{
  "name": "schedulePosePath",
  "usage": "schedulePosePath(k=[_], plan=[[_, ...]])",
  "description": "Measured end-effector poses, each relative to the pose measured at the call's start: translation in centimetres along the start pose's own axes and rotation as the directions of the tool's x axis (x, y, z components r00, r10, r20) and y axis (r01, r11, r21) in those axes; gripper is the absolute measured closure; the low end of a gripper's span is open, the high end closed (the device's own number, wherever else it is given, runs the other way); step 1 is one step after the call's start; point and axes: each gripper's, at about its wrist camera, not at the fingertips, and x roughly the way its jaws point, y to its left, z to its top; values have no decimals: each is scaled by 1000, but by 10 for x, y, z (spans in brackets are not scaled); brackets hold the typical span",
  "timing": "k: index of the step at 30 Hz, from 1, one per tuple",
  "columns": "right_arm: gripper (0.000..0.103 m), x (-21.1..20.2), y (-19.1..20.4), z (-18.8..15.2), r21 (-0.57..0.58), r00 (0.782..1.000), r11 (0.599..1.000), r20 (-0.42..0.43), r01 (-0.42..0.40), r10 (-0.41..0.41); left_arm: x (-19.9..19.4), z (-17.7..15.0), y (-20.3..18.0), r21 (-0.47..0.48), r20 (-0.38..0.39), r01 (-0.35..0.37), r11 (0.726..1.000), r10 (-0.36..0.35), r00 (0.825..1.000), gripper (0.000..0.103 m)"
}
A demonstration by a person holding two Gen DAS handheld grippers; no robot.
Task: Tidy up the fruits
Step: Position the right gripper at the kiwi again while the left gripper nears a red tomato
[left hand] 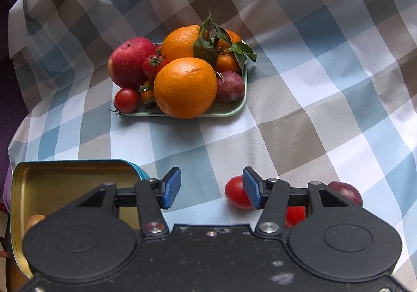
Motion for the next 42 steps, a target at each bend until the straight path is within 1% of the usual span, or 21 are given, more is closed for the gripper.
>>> schedulePosePath(k=[2, 4, 6, 7, 9, 11, 15, 18, 19, 22, 25, 26, 29, 30, 31, 35, 39, 41, 42], plan=[[67, 1, 2, 2, 1, 1000, 1000, 3, -19, 19, -5, 1, 7, 6, -12, 50, 999, -50, 999, 47], [65, 3, 5, 4, 1, 999, 1000, 7, -31, 31, -8, 2, 15, -9, -14, 76, 997, -76, 997, 47], [62, 10, 9, 5, -13, 998, 998, -18, -55, 54, -8, 3, 20, -17, -24, 92, 996, -93, 995, 48], [61, 13, 10, 6, -19, 998, 998, -31, -55, 54, -8, 3, 22, -24, -28, 102, 994, -103, 994, 48], [56, 15, 13, 5, -15, 999, 999, -7, -39, 39, -8, 2, 24, -34, -32, 120, 992, -121, 992, 48], [48, 17, 16, 6, -16, 1000, 999, -7, -29, 29, -7, 2, 25, -37, -35, 135, 990, -137, 990, 48], [48, 18, 20, 3, -22, 999, 998, 3, -52, 52, -8, 1, 22, -25, -42, 173, 985, -174, 984, 48], [45, 18, 22, -4, -25, 997, 997, 7, -75, 75, -9, -1, 19, -17, -50, 185, 983, -186, 981, 48], [44, 18, 23, -5, -22, 996, 995, -5, -93, 93, -10, -2, 19, -18, -52, 186, 982, -187, 981, 48], [44, 25, 27, -9, -42, 988, 989, -62, -142, 139, -10, -6, 19, -15, -62, 198, 980, -199, 978, 48], [44, 27, 28, -11, -34, 987, 988, -65, -151, 148, -6, -6, 20, -36, -60, 191, 981, -193, 979, 48], [44, 27, 28, -11, -32, 987, 988, -62, -149, 147, -4, -6, 21, -48, -66, 201, 978, -204, 977, 48], [44, 28, 29, -13, -34, 987, 989, -69, -145, 142, 1, -8, 21, -83, -98, 254, 964, -261, 960, 48], [44, 28, 30, -13, -39, 988, 989, -66, -145, 142, 2, -9, 20, -86, -106, 263, 961, -271, 957, 48], [44, 28, 30, -13, -43, 988, 988, -65, -146, 143, 3, -10, 18, -86, -112, 265, 961, -273, 955, 48], [45, 28, 27, -12, -29, 986, 988, -63, -154, 152, 6, -11, 14, -69, -118, 227, 971, -234, 965, 48], [46, 29, 25, -12, -10, 985, 987, -68, -160, 158, 14, -14, 12, -57, -142, 210, 976, -216, 966, 48], [46, 30, 25, -11, -11, 985, 987, -71, -159, 158, 17, -15, 9, -42, -143, 191, 981, -195, 970, 51], [46, 29, 25, -11, -13, 985, 987, -72, -158, 156, 19, -15, 8, -41, -142, 189, 981, -193, 971, 54]])
